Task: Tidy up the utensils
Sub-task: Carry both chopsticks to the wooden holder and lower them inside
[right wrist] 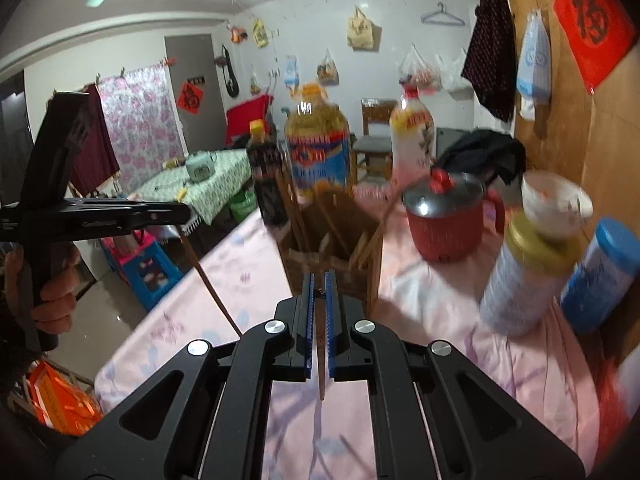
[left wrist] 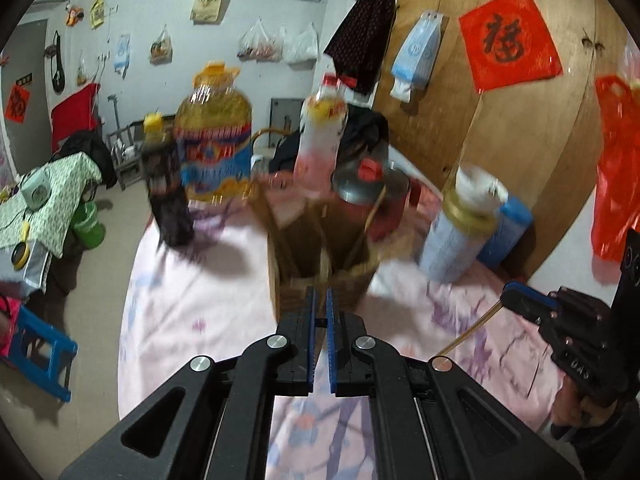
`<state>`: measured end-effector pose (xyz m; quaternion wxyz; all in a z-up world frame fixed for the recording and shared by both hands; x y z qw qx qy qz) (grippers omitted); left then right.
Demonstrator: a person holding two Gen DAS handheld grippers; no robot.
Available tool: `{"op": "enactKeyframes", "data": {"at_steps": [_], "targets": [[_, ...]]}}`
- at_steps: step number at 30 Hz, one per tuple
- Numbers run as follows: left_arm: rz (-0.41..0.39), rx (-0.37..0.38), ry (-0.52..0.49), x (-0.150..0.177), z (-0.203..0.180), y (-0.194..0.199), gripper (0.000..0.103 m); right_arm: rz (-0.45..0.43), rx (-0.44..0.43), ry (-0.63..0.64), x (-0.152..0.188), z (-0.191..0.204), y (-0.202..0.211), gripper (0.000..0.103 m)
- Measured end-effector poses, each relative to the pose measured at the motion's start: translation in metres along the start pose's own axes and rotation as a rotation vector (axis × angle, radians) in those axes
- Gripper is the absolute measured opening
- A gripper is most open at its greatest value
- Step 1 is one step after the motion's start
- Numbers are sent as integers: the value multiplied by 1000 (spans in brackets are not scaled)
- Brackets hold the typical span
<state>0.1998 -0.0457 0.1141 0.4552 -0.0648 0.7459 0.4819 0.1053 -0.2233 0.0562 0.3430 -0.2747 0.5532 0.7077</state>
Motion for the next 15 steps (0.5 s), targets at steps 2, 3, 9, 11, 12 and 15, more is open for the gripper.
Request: {"op": "enactKeyframes", "data": {"at_steps": [2,3,9,11,12,15], "targets": [[-33,6,-15,-27,-4,0,6,-43,-16,-7,-29,-1,-2,6],[-55,7,-25,-43,-6,1,5,-62,-22,-9,-41,-2,-4,6],[-143,-24,-93,-103,-18,-12,5,-137,-19,1,-98,-8,-27,6],[-139,-32,-99,-111,-18,-25,5,-140,-11,9,-105,-9,-40,6],[-136,-34,-98,-112,-17,-30,5,-134,-11,7,-107,-11,-50,6],[-92,-34,-73,-106,-9,-63,5,-96,-2,-1,-101,-18,-77,6]]}}
Point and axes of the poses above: each gripper's, at about its wrist camera, not at the fingertips, and y roughly against the way its jaws point, z to its left, x to its underside, the point moved 3 cm from there along -y, roughly the way its jaws point, and after that the axes turned 2 degrees about -y, right-handed, at the moved point
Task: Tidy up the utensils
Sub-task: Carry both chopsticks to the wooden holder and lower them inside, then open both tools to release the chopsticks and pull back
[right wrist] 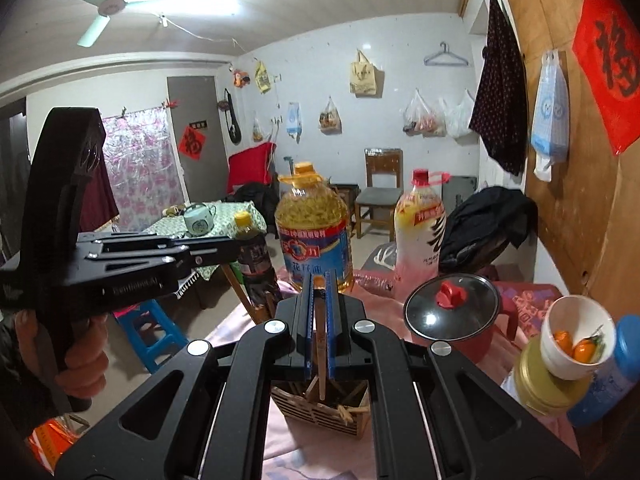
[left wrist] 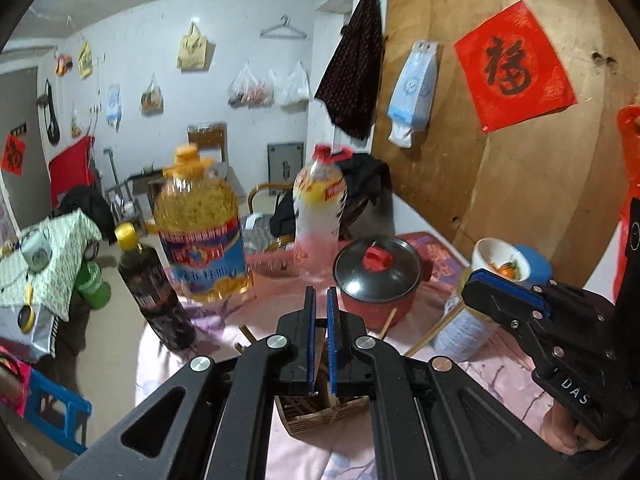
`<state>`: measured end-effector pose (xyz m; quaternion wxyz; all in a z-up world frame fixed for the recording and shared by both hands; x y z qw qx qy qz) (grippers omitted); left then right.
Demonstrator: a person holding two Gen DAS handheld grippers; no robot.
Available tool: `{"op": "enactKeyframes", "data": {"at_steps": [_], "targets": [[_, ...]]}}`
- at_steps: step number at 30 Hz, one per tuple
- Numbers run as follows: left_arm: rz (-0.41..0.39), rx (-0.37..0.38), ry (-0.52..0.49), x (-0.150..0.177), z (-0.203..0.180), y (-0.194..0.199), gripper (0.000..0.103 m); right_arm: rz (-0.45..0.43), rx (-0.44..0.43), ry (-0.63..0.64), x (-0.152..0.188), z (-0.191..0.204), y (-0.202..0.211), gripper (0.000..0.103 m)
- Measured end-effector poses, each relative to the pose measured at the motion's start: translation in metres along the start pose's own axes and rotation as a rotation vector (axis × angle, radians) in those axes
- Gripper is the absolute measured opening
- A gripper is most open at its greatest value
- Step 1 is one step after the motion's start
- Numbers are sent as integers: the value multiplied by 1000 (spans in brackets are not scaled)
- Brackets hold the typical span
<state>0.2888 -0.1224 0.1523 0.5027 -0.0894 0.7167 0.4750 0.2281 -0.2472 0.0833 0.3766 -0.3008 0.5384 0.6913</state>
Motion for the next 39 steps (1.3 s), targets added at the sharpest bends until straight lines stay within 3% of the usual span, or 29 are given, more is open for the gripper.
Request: {"op": "enactKeyframes", "data": {"at_steps": [4,9,13,19,23,26,34,39], "targets": [[110,15,56,29,13,-38,6,109,7,-35,27,-8,-33,11],[152,2,105,47,26,-47,7,93,9,-27,27,-4,-27,11],[130,-66,130,47,35,-30,41,54,20,-25,18,1,-11,11],[92,-100,151,50,35,7,56,18,42,-33,19,12,18,18],[86,-136,146,64,30,31,70,20,68,-48,30,20,34,31],[96,-142,148,79,29,45,76,45,100,-60,44,28,42,35],[177,-185,155,127,43,61,80,121,193,-130,90,51,53,40],[239,-185,148,154,48,62,81,186,249,-148,124,66,58,54]]}}
Point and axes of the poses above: each gripper's, at about its wrist camera, not at the fingertips, and y roughly against the way its jaws point, z to its left, x to its underside, the point moved 3 cm from there along -y, roughly the way its jaws point, and after that the axes turned 2 degrees about -y, right-handed, at the moved point
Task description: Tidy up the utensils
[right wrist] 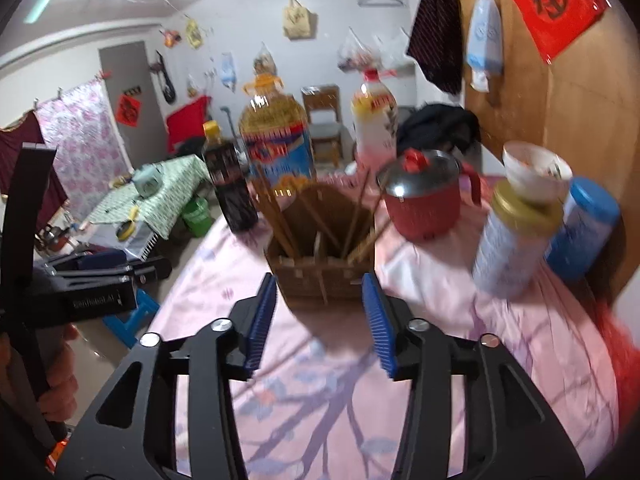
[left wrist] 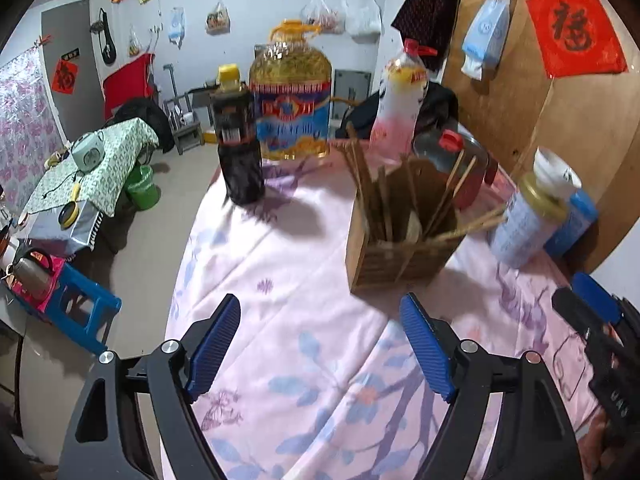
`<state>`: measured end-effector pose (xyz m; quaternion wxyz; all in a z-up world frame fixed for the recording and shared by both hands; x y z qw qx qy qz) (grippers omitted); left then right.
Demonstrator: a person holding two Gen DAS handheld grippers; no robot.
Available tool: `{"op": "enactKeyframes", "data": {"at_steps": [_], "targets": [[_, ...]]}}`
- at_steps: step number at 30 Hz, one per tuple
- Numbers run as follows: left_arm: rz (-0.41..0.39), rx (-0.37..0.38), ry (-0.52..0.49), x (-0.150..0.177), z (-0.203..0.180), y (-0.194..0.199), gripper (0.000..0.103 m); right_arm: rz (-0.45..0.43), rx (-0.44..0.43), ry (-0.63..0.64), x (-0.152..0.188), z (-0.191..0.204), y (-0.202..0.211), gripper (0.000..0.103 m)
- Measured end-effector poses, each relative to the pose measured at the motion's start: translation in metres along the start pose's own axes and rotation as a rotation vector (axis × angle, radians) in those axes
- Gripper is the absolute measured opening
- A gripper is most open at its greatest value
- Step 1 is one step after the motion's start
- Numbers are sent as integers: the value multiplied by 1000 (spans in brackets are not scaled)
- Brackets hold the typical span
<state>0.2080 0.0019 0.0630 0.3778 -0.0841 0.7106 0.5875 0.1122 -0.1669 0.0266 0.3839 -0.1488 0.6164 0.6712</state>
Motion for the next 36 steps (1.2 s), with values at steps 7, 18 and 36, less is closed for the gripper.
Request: {"op": "enactKeyframes", "data": {"at_steps": [7,18,36], "targets": [[7,-56,70,14,-7,2,81,20,-39,89,6,-11,0,58],[31,-194,150,30,-50,6,88,-14,-142,84,-20,-69,-5,69],[268,-130,-17,137,-22,-125,90,279,34,52,145,-85,-90,75]]}}
Point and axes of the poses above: each gripper's, at about its wrist camera, not at the fingertips, and y roughly against the way its jaws point, z to its left, x to its underside, the point moved 3 cm from there along -y, roughly the way its jaws point, and after that the axes turned 2 degrees about -y, right-handed, at the moved point
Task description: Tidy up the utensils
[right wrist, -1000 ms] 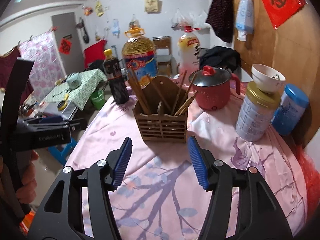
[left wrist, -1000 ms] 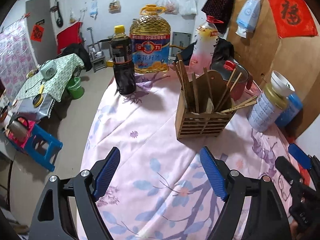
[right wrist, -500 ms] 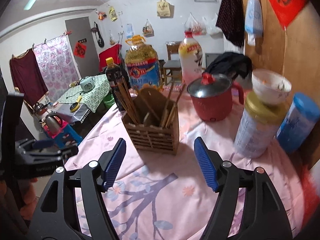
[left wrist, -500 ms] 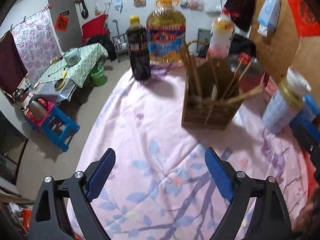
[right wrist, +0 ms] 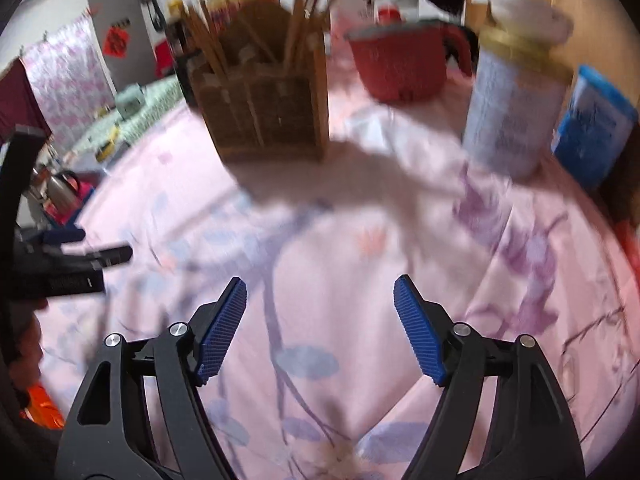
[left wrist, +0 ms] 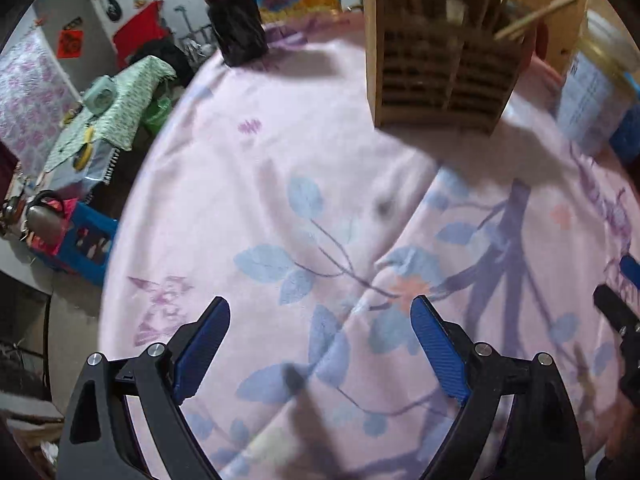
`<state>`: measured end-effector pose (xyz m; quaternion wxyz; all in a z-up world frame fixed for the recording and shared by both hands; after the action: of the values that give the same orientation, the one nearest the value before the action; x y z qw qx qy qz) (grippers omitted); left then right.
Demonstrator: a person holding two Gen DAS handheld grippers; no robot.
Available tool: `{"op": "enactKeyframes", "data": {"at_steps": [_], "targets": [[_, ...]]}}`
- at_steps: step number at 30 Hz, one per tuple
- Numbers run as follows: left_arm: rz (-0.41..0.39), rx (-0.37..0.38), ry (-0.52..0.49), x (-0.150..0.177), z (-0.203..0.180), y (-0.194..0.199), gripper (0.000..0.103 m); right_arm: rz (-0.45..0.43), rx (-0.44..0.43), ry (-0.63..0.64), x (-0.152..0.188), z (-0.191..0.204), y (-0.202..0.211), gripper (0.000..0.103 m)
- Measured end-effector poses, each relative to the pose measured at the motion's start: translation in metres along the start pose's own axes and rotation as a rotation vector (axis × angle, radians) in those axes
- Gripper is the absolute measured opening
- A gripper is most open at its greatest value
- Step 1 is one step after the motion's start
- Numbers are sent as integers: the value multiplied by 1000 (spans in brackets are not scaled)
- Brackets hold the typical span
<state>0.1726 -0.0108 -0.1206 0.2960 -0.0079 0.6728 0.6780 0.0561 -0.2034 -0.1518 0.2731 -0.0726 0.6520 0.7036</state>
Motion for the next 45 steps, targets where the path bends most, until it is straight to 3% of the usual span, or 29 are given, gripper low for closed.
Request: {"op": "enactKeyframes", "data": {"at_steps": [5,9,14,18,23,31,45], "targets": [[24,52,-13,6,7,-32,94,32,26,13,2,-4,-26,75],[-12,62,25,5,17,-35,97,68,13,12,-2,-9,-45,75],[-94,51,26,7,17,-36,99,35,29,69,-14,-13,-59,78],[-163,55,16,13,15,-33,99,8,15,74,-20,-21,-66,89],[-179,31,53,13,11,-32,99,22,8,88,-23,-21,-71,98],[-184,6,93,14,12,-31,99,21,6,97,-23,-21,-71,98],[-168,20,74,13,12,-31,99,22,5,96,-23,-21,-71,98]]}}
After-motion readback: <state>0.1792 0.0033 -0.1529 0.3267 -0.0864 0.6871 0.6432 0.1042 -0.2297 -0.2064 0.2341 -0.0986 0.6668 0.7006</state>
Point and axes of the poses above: each gripper's, at about its wrist camera, not at the fingertips, and y roughly against the way its jaws point, z to its left, x to its underside, the point moved 3 cm from there along -y, roughly the way its jaws point, and after that the axes turned 2 degrees about -y, right-handed, at the moved point
